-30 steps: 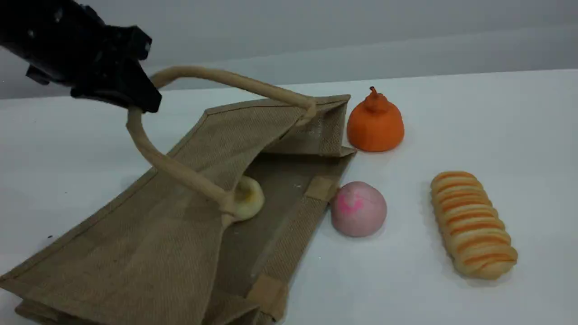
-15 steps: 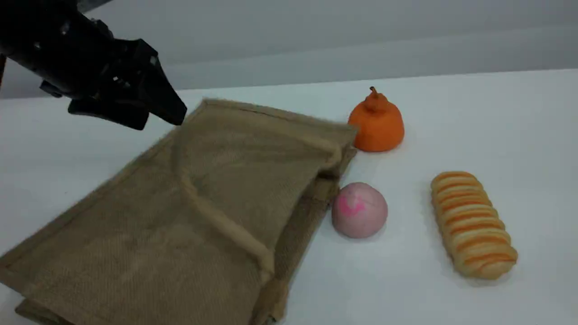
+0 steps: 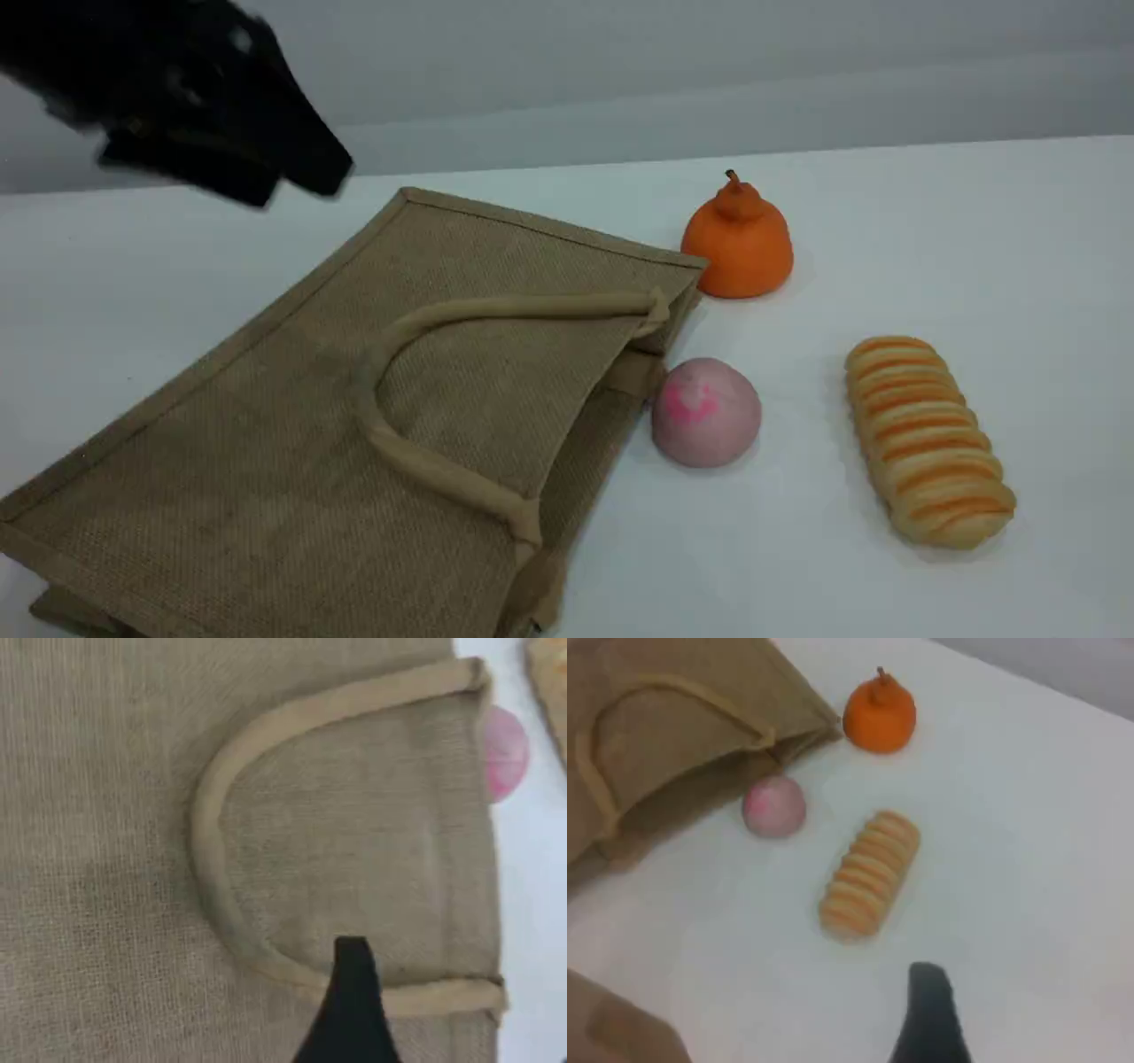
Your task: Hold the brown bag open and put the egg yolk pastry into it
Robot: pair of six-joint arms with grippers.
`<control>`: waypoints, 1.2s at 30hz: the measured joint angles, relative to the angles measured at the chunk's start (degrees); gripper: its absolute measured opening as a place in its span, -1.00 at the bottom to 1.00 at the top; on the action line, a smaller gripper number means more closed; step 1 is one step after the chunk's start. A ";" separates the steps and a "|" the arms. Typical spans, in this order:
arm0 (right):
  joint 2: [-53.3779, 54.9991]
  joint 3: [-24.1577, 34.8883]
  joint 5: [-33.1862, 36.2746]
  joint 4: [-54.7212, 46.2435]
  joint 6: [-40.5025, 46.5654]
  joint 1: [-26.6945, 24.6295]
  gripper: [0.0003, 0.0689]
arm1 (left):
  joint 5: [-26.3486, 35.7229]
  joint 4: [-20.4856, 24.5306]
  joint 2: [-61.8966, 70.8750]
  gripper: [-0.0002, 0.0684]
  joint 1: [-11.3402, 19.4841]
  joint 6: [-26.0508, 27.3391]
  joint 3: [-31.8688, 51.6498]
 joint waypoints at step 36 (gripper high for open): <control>-22.25 18.72 -8.77 7.49 0.37 0.00 0.28 | 22.53 33.79 -71.68 0.53 0.06 -40.11 7.92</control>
